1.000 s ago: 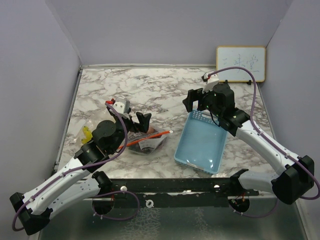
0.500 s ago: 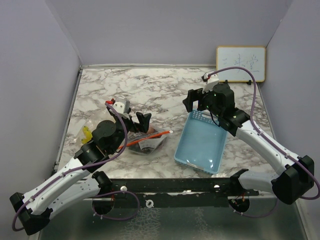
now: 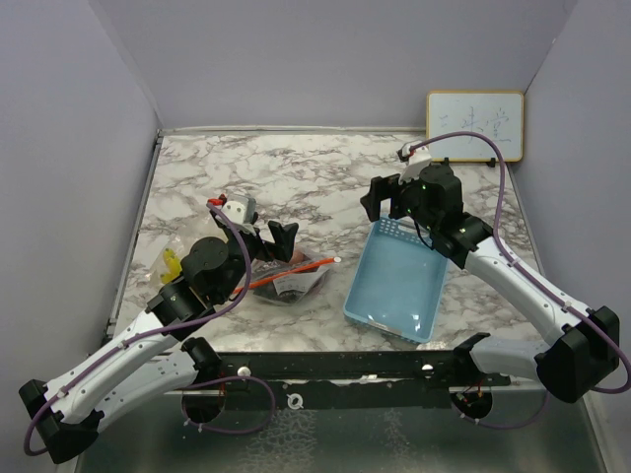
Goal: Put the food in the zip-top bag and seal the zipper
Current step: Reset both arms
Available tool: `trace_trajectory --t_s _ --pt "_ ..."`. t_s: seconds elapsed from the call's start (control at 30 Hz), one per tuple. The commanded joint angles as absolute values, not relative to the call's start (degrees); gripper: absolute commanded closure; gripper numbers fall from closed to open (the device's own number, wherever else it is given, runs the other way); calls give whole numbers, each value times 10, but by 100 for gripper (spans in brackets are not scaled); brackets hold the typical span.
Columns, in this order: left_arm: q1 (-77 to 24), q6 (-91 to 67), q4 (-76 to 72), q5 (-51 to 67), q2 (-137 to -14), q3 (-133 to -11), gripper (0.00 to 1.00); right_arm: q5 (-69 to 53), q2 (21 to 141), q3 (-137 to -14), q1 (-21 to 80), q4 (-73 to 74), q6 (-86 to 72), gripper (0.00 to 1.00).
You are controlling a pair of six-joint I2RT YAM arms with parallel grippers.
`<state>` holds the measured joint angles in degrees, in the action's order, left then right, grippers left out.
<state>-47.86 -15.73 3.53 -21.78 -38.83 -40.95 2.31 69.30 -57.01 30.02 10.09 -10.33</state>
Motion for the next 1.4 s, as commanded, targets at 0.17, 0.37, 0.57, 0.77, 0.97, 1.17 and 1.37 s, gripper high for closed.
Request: trace_trajectory --t_s 0.17,0.37,0.57,0.77,0.97,1.17,1.37 --pt "-477 -155 27 -211 -385 -412 1 41 682 -562 300 109 -95 0" --pt "-477 -155 27 -211 -386 -412 1 50 680 -563 300 107 -99 1" --pt "-476 -154 27 -211 -384 -412 1 54 682 -565 300 105 -105 1" --pt "-477 -155 29 -212 -382 -412 1 55 677 -564 300 101 -113 1" --pt "-477 -154 28 -214 -380 -410 1 54 663 -550 299 87 -108 0" --pt "-477 -155 29 -213 -380 -409 1 57 666 -552 300 92 -109 1" --pt "-477 -156 29 -214 -379 -409 1 50 669 -551 299 92 -106 1"
